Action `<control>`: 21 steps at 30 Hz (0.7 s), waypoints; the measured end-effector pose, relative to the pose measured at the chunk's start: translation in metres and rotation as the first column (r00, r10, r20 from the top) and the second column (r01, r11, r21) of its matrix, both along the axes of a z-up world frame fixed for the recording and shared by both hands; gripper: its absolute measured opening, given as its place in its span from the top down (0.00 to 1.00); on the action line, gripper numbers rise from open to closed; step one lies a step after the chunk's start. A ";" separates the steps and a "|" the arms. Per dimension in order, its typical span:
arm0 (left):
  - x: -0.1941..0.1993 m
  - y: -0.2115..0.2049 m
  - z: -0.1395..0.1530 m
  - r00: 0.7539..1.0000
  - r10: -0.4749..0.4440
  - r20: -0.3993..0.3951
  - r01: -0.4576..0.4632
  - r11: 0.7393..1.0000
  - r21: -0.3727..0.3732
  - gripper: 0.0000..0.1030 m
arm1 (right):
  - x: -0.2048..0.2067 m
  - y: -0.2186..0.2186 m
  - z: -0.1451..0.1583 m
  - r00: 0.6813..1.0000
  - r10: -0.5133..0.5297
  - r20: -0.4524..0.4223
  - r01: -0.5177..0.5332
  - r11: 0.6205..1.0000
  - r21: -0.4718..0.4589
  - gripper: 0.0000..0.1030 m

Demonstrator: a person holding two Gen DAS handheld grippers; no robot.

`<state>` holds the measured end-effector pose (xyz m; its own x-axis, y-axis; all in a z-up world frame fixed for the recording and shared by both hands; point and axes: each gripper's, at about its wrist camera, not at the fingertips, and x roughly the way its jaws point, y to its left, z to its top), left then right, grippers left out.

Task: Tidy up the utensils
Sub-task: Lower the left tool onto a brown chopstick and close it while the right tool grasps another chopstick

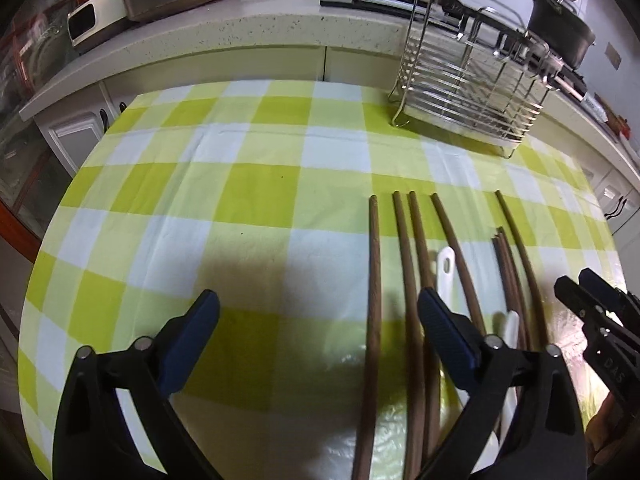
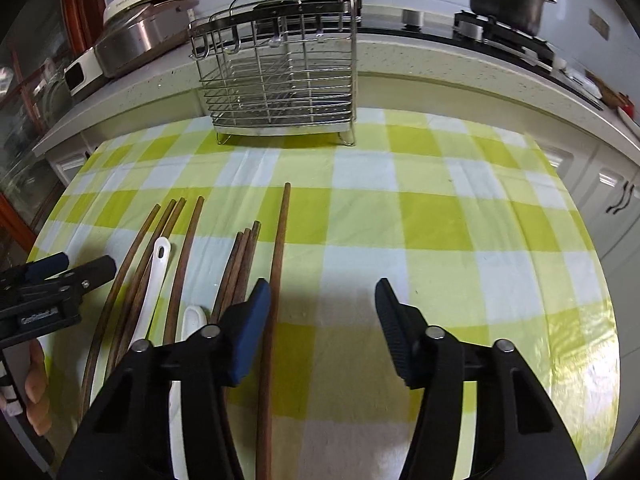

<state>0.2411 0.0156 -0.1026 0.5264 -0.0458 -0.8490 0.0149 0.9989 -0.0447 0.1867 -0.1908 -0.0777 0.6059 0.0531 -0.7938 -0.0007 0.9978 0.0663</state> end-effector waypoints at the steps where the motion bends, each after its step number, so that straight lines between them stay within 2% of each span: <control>1: 0.003 0.000 -0.001 1.000 0.000 -0.007 0.000 1.000 0.002 0.13 | 0.003 0.000 0.000 1.000 0.005 -0.005 -0.005 1.000 0.007 0.52; 6: 0.013 -0.007 -0.004 1.000 -0.013 -0.021 0.014 0.999 0.044 0.19 | 0.015 0.002 0.000 0.999 0.025 -0.025 -0.025 1.000 0.019 0.58; 12: 0.018 -0.015 -0.009 0.999 -0.030 -0.038 0.032 0.997 0.071 0.32 | 0.025 0.011 -0.005 0.998 0.043 -0.049 -0.043 0.999 0.008 0.65; 21: 0.016 -0.017 -0.010 0.999 -0.031 -0.022 0.032 0.998 0.058 0.47 | 0.038 0.026 -0.015 0.995 0.065 -0.075 -0.067 0.998 -0.017 0.75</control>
<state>0.2568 -0.0012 -0.1121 0.5078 -0.0119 -0.8614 0.0461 0.9988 0.0134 0.2248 -0.1645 -0.0923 0.5406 0.0754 -0.8379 -0.0622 0.9968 0.0496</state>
